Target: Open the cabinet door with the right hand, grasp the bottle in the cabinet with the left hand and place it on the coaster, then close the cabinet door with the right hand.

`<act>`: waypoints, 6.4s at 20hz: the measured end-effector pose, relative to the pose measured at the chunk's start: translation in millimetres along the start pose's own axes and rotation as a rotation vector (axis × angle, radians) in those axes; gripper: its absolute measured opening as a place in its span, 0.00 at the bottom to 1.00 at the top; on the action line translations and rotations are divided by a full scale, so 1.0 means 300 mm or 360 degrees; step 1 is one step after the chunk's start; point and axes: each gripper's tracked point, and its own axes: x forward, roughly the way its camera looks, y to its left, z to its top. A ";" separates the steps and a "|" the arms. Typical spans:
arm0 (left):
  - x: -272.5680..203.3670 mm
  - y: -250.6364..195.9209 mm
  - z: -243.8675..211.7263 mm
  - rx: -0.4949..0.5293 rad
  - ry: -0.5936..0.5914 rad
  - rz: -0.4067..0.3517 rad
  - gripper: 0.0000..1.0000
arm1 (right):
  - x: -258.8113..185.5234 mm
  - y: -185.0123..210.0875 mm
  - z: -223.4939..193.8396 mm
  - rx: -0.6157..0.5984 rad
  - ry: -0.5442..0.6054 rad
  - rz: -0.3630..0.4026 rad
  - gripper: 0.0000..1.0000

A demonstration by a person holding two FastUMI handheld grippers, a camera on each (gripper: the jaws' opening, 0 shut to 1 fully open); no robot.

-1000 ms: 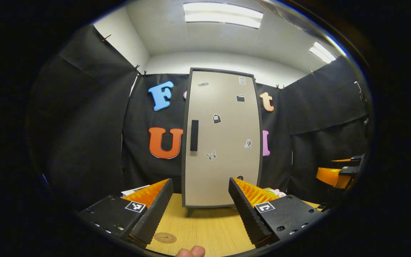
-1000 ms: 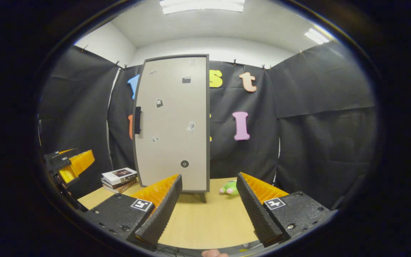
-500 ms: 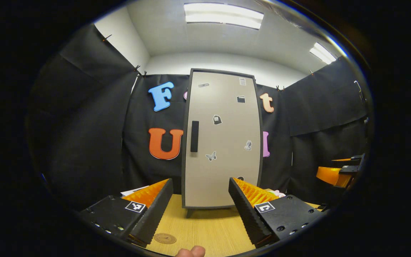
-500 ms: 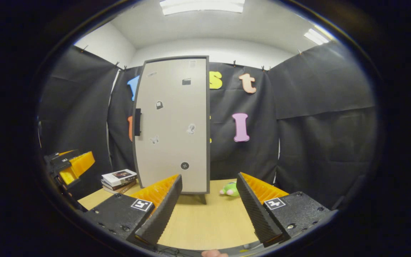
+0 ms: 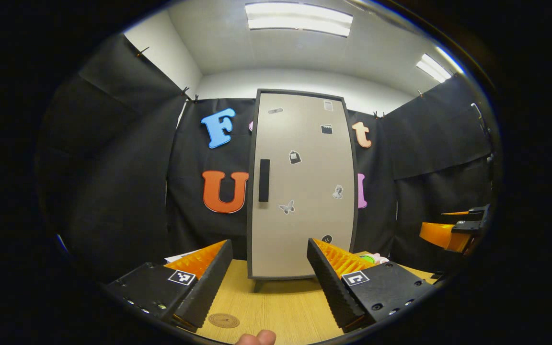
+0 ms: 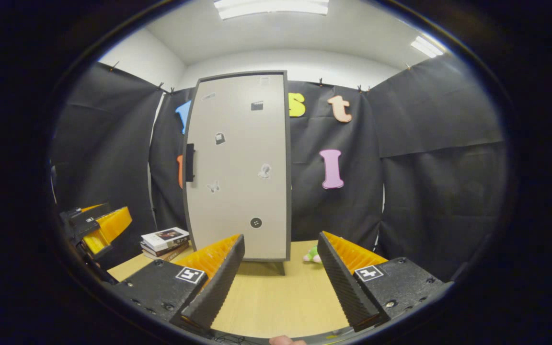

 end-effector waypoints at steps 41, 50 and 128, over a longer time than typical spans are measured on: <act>0.022 0.193 -0.103 0.0000 0.0102 0.0107 0.95 | 1.112 0.977 0.339 -0.0013 0.0078 0.0480 0.62; 0.025 0.219 -0.084 -0.0008 0.0084 0.0133 0.95 | 1.118 0.983 0.339 -0.0059 0.0014 0.0471 0.29; -0.038 -0.156 -0.115 0.0054 0.0114 -0.0156 0.95 | -0.030 -0.296 0.284 0.0007 -0.0044 -0.0101 0.04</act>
